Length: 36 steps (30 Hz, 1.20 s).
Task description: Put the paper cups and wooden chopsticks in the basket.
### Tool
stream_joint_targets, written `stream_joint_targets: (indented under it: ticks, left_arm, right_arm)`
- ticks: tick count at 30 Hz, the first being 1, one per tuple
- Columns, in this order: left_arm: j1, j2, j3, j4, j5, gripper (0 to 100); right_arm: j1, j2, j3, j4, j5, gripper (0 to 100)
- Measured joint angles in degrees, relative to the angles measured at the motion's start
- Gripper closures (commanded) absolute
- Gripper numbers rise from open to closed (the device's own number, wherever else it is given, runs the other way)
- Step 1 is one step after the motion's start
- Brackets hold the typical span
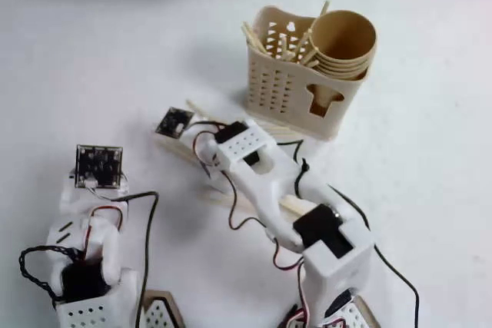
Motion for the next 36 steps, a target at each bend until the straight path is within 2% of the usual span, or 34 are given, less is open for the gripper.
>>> stream_joint_targets:
  ticks: [7,10,17,30,36]
  left_arm:
    - [0.00,0.00,0.00,0.00,0.00,96]
    - [0.00,0.00,0.00,0.00,0.00,96]
    - [0.00,0.00,0.70,0.00,0.00,96]
    - [-0.09,0.00,1.58,-1.76,0.00,96]
    - [-0.09,0.00,1.58,-1.76,0.00,96]
  right_arm:
    - [0.09,2.81,-3.69,3.25,0.18,98.1]
    - [0.09,2.81,-3.69,4.57,2.46,98.1]
    - [-0.26,-2.37,-2.90,9.23,3.34,98.1]
    - [-0.44,-4.57,-1.41,10.29,3.25,97.8]
    - [-0.62,-4.57,-1.41,11.69,3.25,85.8]
